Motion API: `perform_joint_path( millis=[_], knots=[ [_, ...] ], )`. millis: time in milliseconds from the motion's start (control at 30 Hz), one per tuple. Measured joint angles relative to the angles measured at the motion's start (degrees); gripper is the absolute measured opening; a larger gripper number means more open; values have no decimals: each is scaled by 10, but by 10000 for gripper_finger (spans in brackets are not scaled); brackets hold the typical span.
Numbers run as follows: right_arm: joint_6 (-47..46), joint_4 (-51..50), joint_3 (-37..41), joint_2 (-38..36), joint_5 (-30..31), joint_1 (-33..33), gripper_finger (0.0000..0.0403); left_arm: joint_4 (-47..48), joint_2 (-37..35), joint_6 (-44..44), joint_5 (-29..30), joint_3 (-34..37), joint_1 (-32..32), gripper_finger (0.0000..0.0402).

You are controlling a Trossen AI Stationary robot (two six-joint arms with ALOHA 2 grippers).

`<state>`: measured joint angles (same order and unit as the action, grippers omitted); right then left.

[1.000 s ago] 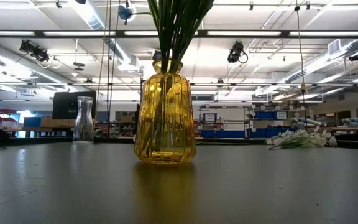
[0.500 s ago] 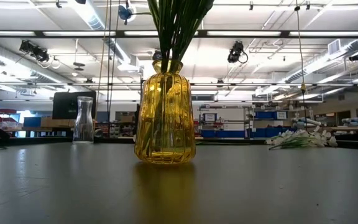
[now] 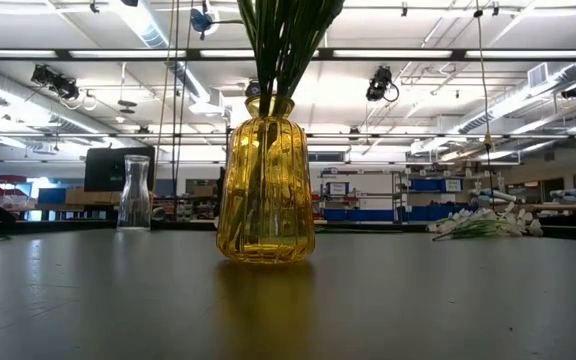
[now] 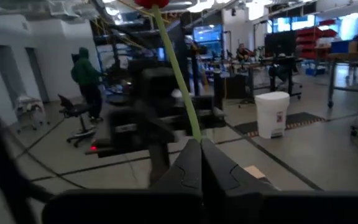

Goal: Sort flowers into vase by color
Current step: Put the red flower into the yellow vase

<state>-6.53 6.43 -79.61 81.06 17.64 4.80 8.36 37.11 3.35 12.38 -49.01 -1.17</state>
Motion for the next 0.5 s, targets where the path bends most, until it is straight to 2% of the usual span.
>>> perform_joint_path(
  millis=[267,500],
  knots=[
    [-59,4,7,5,-133,-153,0,0,0,0,0,0,0,183],
    [-185,134,90,21,-257,-247,0,-13,0,33,0,0,0,183]
  ],
)
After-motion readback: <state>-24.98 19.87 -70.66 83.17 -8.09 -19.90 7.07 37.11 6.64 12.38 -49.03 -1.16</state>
